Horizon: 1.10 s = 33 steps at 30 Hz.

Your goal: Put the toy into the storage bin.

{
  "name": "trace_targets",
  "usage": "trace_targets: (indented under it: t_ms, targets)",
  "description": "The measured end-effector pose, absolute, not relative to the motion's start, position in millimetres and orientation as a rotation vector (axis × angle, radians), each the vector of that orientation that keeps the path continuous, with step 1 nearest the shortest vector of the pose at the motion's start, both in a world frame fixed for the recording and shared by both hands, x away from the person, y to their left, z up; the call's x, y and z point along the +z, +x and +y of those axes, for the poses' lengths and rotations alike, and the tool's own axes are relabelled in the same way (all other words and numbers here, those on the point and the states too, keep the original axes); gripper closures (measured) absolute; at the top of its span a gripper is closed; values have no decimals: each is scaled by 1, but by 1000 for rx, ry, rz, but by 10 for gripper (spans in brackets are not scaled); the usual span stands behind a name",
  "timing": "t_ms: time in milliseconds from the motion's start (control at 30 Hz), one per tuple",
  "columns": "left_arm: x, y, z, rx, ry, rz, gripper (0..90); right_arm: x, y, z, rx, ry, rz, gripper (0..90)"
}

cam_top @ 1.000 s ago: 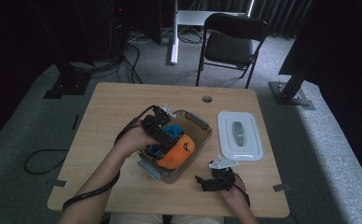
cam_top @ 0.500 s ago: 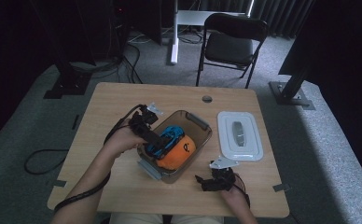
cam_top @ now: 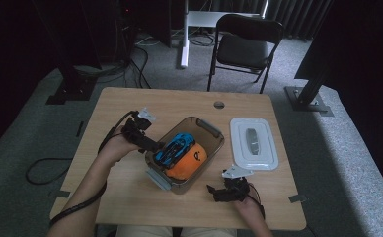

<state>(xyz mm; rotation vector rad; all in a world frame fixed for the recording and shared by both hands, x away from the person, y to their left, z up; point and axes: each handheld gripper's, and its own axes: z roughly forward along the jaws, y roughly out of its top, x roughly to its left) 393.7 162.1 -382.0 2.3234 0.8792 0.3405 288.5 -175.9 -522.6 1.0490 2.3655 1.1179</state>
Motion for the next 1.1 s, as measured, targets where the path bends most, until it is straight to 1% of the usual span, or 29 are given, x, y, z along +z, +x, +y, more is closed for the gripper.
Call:
trace_targets:
  t_ms: [200, 333, 500, 567, 700, 733, 900, 1100]
  targets:
    - [-384, 396, 181, 343, 2256, 914, 28, -523, 289, -177, 1116, 1056, 2364, 124]
    - [-388, 398, 194, 361, 2257, 949, 28, -523, 289, -177, 1114, 1055, 2364, 124]
    - [-402, 403, 209, 374, 2256, 1002, 28, -521, 290, -176, 1107, 1053, 2358, 124]
    - [-411, 406, 214, 359, 2268, 1017, 27, -519, 290, -177, 1118, 1052, 2332, 124]
    - [-433, 410, 216, 305, 2293, 968, 27, -513, 294, -179, 1140, 1072, 2294, 124]
    - [-437, 410, 215, 313, 2297, 959, 27, -512, 295, -178, 1144, 1075, 2289, 124]
    - [-454, 415, 213, 275, 2264, 968, 27, -509, 301, -174, 1132, 1068, 2294, 124]
    - [-472, 418, 208, 269, 2256, 978, 27, -509, 308, -169, 1134, 1082, 2292, 124]
